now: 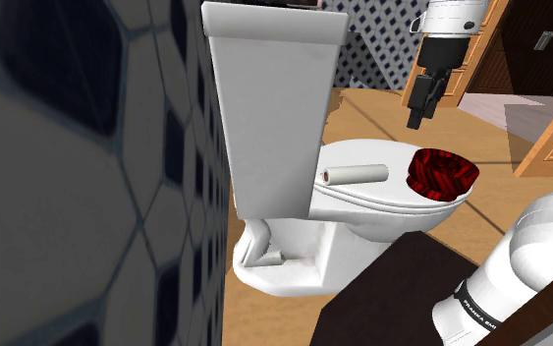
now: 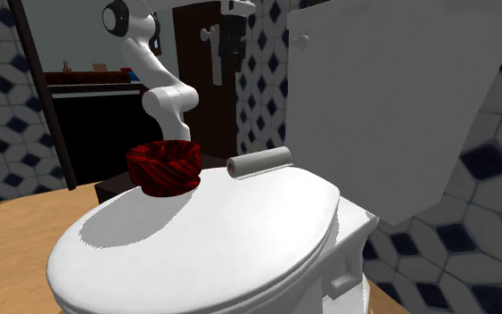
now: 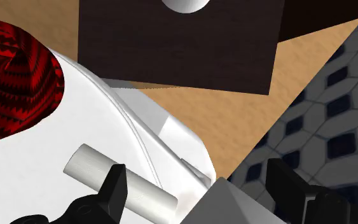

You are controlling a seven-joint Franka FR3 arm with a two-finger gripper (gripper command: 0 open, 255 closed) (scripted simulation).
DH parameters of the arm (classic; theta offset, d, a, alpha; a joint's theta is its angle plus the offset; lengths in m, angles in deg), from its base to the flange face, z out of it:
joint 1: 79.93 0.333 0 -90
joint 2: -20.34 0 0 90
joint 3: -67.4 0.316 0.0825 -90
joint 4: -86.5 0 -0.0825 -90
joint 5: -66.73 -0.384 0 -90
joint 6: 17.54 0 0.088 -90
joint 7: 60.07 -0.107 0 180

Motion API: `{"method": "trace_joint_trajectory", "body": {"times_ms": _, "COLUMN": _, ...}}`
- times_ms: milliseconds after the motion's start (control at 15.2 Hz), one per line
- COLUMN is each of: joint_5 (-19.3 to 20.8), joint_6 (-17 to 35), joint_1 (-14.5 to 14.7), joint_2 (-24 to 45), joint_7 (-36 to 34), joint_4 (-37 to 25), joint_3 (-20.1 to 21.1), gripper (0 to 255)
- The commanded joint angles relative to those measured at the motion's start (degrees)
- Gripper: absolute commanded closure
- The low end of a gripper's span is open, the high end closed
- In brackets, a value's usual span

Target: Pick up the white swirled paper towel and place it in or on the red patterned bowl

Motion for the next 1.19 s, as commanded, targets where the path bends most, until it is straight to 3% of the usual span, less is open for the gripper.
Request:
{"method": "trace_joint_trajectory", "body": {"times_ms": 0, "joint_5": 0.0, "joint_6": 0.0, "joint_1": 0.0, "joint_2": 0.0, "joint_7": 0.0, "joint_4": 0.0, "joint_3": 0.0, "gripper": 0}}
{"method": "trace_joint_trajectory", "body": {"times_ms": 528, "joint_5": 5.5, "joint_6": 15.0, "joint_1": 2.7, "joint_2": 5.8, "joint_7": 19.7, "joint_4": 7.9, "joint_3": -9.1, "gripper": 0}}
{"method": "trace_joint_trajectory", "body": {"times_ms": 1122, "joint_5": 7.2, "joint_6": 32.6, "joint_1": 6.7, "joint_2": 20.9, "joint_7": 41.7, "joint_4": 8.9, "joint_3": -18.6, "gripper": 0}}
